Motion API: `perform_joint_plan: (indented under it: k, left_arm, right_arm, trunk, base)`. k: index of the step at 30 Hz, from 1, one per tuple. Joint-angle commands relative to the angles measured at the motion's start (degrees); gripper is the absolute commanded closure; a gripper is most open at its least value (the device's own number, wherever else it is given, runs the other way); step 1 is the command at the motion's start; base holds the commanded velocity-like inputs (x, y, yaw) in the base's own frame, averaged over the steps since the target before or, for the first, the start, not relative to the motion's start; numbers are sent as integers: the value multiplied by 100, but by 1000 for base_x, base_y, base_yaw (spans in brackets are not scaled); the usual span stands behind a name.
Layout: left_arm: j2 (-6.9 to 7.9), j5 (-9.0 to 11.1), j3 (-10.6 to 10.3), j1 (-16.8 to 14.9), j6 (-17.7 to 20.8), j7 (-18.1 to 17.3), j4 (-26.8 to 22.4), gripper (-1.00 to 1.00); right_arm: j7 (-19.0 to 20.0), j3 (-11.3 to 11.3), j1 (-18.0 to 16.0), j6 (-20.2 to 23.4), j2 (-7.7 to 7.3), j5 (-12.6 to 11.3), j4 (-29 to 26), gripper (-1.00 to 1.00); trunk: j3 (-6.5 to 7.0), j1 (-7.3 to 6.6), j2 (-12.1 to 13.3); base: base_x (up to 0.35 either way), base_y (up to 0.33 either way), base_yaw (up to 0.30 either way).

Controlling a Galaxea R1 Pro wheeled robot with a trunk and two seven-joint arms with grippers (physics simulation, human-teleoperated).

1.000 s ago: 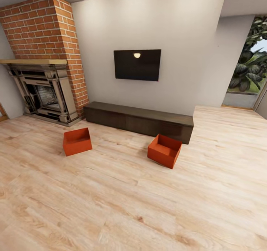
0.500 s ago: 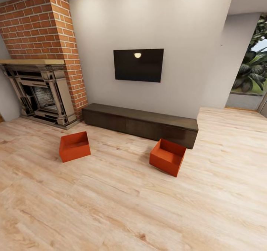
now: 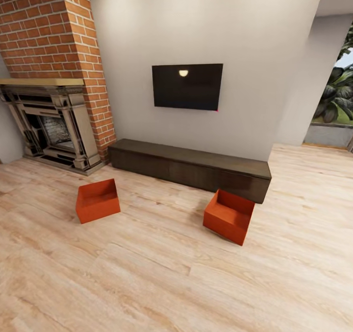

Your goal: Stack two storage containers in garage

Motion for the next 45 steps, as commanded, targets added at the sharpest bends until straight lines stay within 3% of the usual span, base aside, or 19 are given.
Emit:
perform_joint_plan:
  k: [1, 4, 8, 16, 45]
  left_arm:
    - [-2, 52, -50, -4, -20, 22, 5, -100]
    - [-6, 52, -68, -4, -20, 22, 5, -100]
    - [-5, 54, -332, -5, -20, 22, 5, -100]
    - [-29, 53, -481, -4, -17, 22, 3, -100]
    - [-35, 76, -499, -5, -118, 20, -20, -100]
  right_arm:
    - [3, 4, -2, -3, -1, 5, -1, -100]
    - [3, 4, -2, -3, -1, 5, -1, -100]
    - [3, 4, -2, -3, -1, 5, -1, -100]
    - [3, 4, -2, -3, -1, 5, -1, -100]
    - [3, 5, -2, -3, 27, -17, -5, -100]
  trunk:
    - [-5, 3, -2]
    - [-5, 3, -2]
    - [-5, 3, -2]
    - [-5, 3, -2]
    - [-5, 3, -2]
  base:
    - [317, 124, 0]
    - [317, 124, 0]
    - [317, 124, 0]
    - [321, 114, 0]
    - [338, 53, 0]
